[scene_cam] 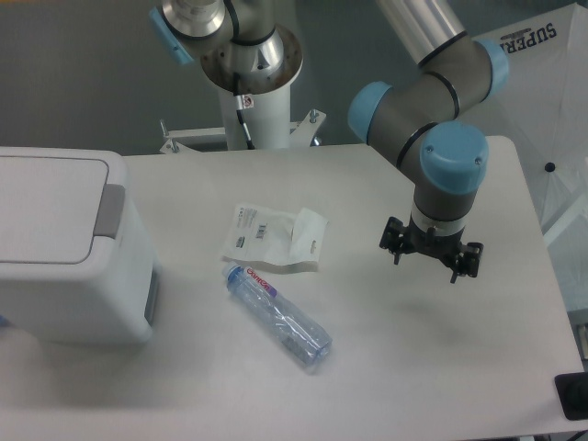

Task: Open the trash can
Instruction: 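Move the gripper from its start pose toward the white trash can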

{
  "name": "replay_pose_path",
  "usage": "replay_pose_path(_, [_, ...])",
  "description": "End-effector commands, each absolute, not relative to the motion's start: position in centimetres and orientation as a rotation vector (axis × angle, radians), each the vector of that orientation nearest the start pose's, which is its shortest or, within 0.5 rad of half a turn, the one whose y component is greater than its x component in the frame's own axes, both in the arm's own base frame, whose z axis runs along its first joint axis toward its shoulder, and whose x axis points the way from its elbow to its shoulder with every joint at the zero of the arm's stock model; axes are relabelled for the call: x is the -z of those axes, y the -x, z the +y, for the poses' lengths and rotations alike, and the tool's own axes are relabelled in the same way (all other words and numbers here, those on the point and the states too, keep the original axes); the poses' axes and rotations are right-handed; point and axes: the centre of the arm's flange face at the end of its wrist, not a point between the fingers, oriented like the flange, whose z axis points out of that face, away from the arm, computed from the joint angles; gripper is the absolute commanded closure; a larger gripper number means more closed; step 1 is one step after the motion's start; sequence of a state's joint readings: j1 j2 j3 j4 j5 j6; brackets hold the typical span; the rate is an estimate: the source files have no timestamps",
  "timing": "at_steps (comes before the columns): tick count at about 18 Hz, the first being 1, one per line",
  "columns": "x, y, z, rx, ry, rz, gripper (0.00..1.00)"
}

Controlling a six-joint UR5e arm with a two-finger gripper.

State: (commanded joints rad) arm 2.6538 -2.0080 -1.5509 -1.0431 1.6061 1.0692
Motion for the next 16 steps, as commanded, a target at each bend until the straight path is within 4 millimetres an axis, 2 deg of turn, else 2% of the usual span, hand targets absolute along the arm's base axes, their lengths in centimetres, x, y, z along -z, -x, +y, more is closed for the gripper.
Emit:
replay_pose_path(5, [-30.2,51.0,42.0,-0.177,3.111,-0.022,0.00])
replay_pose_path(8, [-30.3,50.2,43.1,-0.178,3.111,-0.012,0.00])
replay_pose_path(11, [-30.4,48.7,45.0,-0.173,3.095,-0.102,0.00])
replay_pose_path(13, [-30.8,47.6,46.3,-0.153,3.052,-0.236,0.00])
replay_pose_path(15, [-31.8,47.0,47.1,-0.092,2.966,-0.380,0.00])
replay_pose_path(16, [-32.1,47.0,47.4,-0.077,2.946,-0.399,0.00])
